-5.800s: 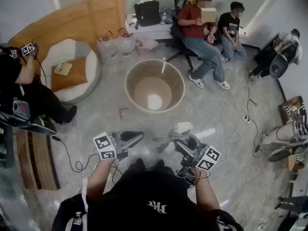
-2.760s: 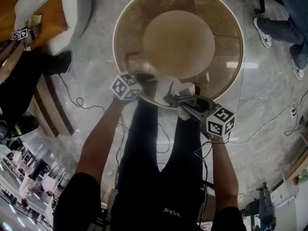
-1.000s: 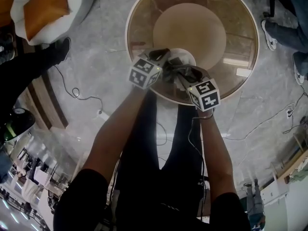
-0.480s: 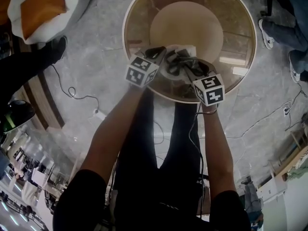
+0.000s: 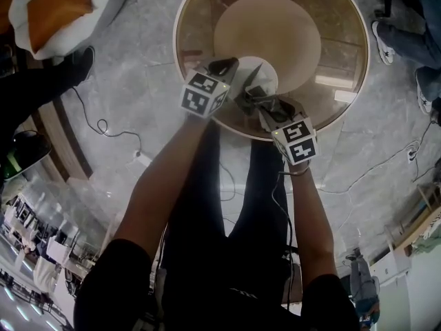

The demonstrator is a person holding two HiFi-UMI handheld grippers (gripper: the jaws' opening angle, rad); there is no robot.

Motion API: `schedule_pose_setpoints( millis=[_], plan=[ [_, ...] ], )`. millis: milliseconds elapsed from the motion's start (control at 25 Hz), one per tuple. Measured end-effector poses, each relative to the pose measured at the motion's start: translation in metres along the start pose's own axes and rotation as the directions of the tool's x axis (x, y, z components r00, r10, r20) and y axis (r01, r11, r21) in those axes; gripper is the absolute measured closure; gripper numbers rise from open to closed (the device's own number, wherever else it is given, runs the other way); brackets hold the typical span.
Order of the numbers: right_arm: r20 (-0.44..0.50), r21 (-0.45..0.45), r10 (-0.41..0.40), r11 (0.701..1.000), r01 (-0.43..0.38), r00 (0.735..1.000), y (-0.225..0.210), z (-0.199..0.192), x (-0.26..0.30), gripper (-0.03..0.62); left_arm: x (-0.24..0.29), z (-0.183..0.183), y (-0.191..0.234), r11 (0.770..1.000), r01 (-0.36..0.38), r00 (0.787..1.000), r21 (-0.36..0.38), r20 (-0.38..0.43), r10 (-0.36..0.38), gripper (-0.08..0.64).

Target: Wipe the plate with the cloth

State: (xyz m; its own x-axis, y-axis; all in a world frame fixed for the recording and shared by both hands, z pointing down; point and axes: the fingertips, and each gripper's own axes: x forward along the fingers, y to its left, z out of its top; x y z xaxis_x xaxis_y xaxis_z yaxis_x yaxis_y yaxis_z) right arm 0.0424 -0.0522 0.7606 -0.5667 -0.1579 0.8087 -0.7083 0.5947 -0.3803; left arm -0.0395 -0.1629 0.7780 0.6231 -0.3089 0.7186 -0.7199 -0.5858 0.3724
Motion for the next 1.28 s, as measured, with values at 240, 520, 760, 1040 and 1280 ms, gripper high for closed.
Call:
schedule_pose_setpoints(
  millis=[240,520,760,1040,1280],
  plan=[
    [-0.004,-0.003,0.080,0.997,-0.080,0.997,0.029,0.009,0.022,0.440,0.004,0.002,-0.005,1.000,0.006,1.000,0.003,-0.003,-0.006,0.549],
    [-0.027,-0.041,0.105,0.994,-0.106,0.994,0.021,0.031,0.039,0.440,0.004,-0.001,-0.005,1.000,0.028,0.999,0.005,-0.016,-0.028,0.549],
    [-0.127,-0.176,0.103,0.977,-0.124,0.987,0.011,0.044,0.043,0.440,0.002,-0.002,-0.002,0.998,0.035,0.998,0.047,-0.049,-0.033,0.549],
    [-0.050,-0.088,0.047,0.995,-0.051,0.998,-0.025,0.053,0.029,0.440,-0.001,-0.006,-0.002,0.997,0.030,0.997,0.067,-0.067,-0.026,0.549],
    [-0.035,-0.026,-0.014,1.000,0.013,0.999,-0.055,0.038,0.005,0.442,0.000,-0.010,0.000,0.997,0.021,0.999,0.075,-0.050,-0.017,0.548]
  ],
)
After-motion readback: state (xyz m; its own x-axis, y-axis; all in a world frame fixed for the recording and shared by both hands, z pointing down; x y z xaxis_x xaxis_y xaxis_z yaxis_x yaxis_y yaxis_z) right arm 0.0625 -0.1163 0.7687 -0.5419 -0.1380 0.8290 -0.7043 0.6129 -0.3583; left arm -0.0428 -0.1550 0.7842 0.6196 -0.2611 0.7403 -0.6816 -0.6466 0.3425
